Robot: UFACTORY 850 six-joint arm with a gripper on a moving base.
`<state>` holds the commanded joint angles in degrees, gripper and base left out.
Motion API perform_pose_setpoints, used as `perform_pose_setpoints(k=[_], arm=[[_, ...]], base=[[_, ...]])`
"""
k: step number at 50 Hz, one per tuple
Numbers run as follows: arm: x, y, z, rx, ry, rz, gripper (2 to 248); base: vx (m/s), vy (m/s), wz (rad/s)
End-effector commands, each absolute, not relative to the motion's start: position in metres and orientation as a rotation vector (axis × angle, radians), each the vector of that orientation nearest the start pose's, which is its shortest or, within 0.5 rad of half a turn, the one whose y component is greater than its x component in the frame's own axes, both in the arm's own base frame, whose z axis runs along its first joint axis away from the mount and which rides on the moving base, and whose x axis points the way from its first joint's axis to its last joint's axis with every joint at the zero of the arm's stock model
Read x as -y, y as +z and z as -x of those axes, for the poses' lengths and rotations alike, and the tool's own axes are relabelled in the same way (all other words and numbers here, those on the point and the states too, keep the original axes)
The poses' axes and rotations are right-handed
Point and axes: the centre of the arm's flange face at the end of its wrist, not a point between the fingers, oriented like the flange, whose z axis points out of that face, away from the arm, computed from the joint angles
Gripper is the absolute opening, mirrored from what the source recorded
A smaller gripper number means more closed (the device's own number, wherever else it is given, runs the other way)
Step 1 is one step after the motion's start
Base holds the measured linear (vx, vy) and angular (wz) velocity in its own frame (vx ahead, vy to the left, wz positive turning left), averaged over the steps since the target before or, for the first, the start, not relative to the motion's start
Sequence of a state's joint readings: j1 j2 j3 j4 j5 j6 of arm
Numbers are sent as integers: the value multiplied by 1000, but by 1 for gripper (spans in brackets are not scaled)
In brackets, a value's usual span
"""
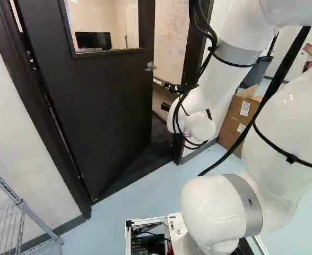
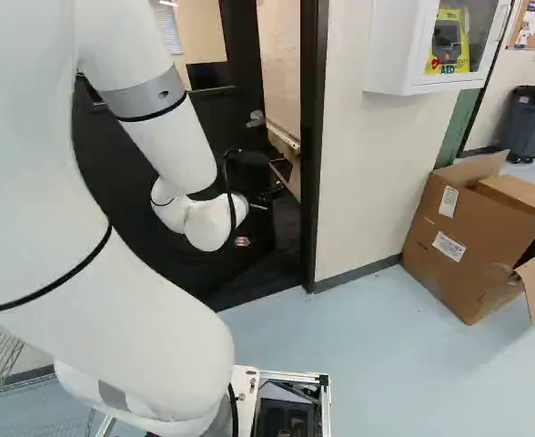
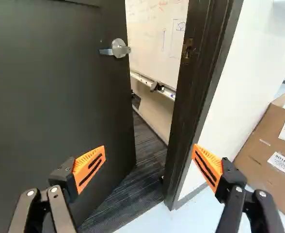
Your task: Open the door and move inside
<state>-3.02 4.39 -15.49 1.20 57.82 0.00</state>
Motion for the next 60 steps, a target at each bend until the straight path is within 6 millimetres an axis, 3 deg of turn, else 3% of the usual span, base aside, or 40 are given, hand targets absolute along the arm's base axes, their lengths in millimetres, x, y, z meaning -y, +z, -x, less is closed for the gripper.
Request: perform_pose_setpoints(k=[36,60], arm=[[20,384,-343,-97,-1995,2476,247],[20,384,-343,-97,-1995,2476,247]], base=[[6,0,1],[118,15,-22]])
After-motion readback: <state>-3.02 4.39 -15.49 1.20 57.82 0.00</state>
